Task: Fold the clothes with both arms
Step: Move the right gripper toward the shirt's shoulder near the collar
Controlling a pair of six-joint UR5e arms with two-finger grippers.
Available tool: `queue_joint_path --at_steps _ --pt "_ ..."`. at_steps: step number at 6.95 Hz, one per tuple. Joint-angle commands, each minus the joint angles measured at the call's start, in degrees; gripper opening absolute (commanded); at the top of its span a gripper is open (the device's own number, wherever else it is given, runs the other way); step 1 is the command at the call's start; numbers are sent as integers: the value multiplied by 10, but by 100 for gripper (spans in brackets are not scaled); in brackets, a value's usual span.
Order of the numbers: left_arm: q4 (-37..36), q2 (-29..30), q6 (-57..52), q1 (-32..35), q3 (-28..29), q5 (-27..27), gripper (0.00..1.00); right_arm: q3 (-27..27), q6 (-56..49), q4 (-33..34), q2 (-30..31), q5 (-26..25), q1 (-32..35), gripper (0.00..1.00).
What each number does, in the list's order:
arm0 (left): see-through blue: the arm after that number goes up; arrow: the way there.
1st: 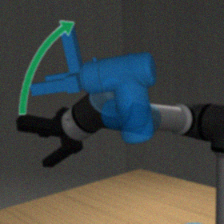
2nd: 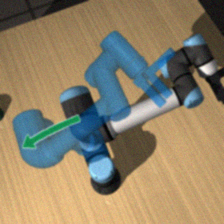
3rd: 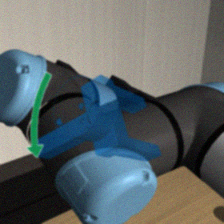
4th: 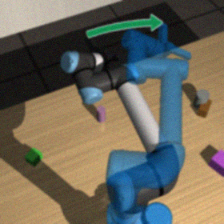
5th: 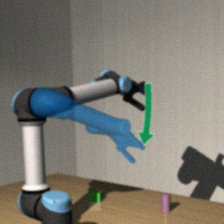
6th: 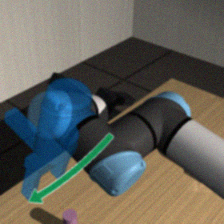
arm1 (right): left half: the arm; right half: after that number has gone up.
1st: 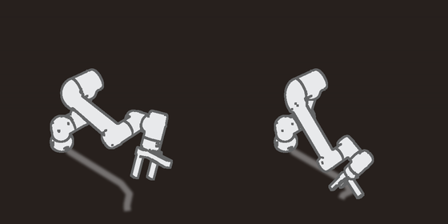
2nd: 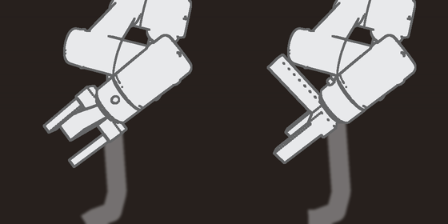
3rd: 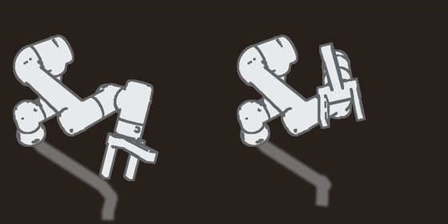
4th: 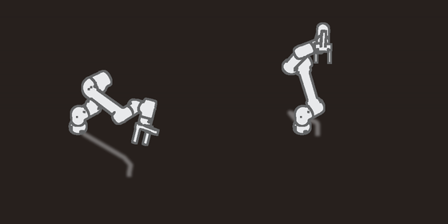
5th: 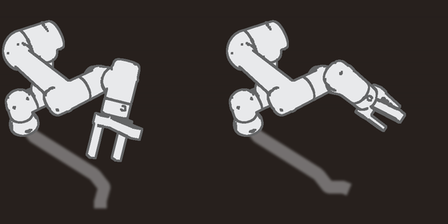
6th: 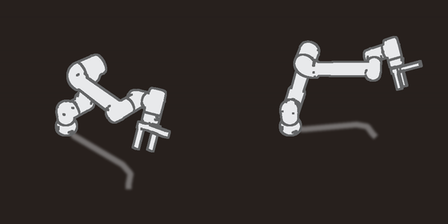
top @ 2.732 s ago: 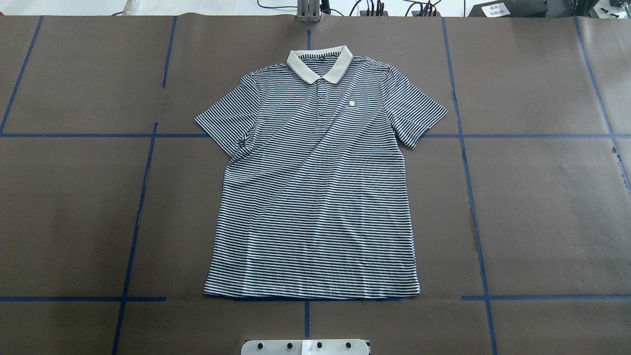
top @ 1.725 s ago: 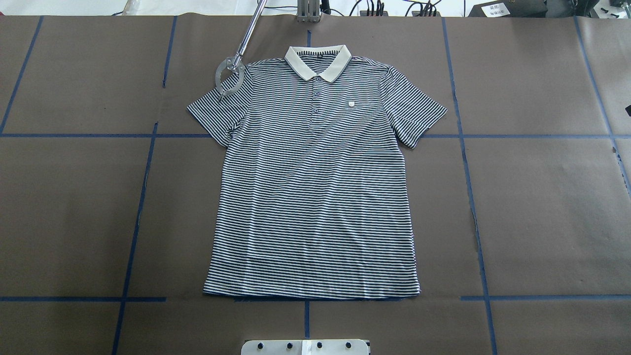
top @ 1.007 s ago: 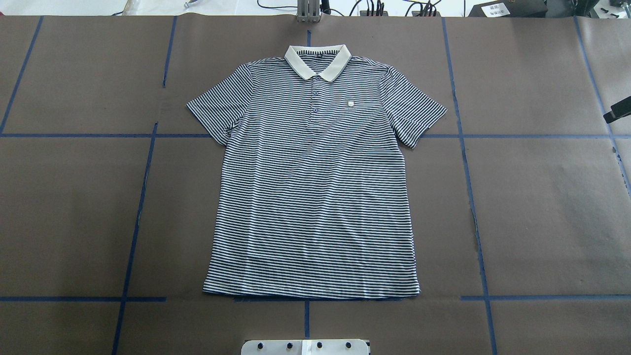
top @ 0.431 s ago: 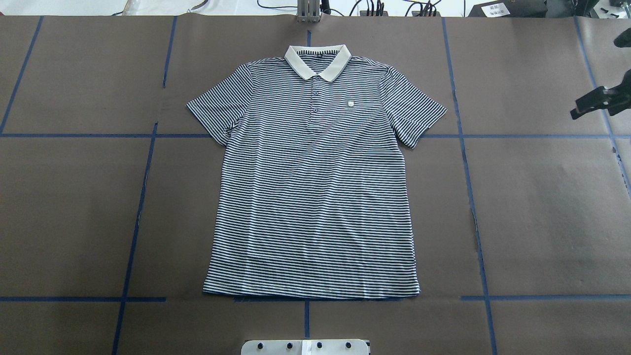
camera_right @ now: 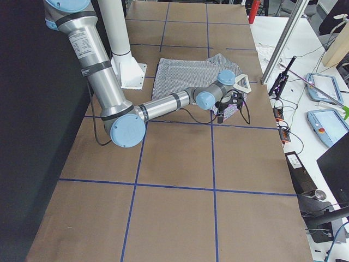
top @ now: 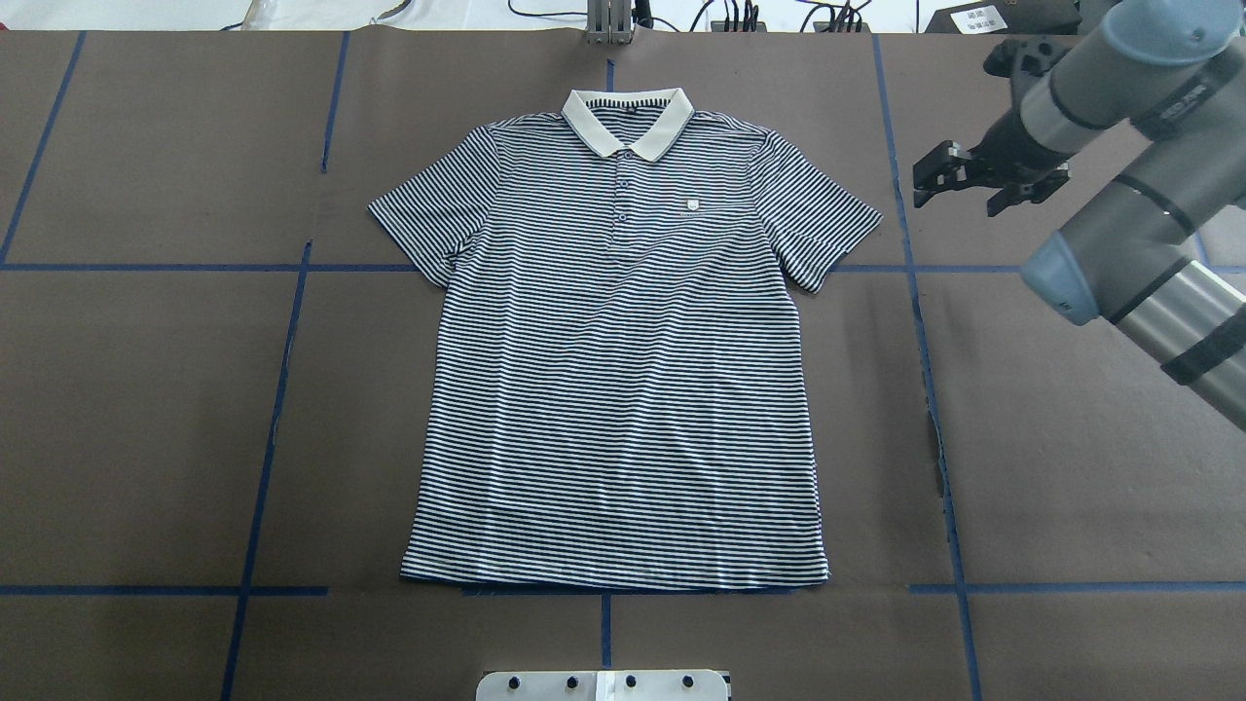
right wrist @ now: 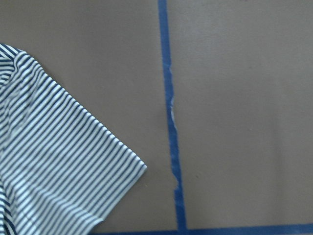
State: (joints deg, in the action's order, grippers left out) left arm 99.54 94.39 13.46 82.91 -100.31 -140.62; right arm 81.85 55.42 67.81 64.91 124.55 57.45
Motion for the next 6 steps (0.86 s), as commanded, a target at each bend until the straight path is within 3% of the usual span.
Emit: queue_joint_path --at_steps 1,3,5,6 --pt "17 -1 2 0 4 2 100 -98 146 -132 -49 -50 -28 99" --pt "17 -1 2 0 3 1 100 -137 159 -131 -77 -103 -36 93" --pt "17 -1 2 0 1 2 100 -143 159 -130 -75 -120 -56 92" --pt "17 -1 2 0 2 2 100 -148 160 -129 -74 -123 -58 85"
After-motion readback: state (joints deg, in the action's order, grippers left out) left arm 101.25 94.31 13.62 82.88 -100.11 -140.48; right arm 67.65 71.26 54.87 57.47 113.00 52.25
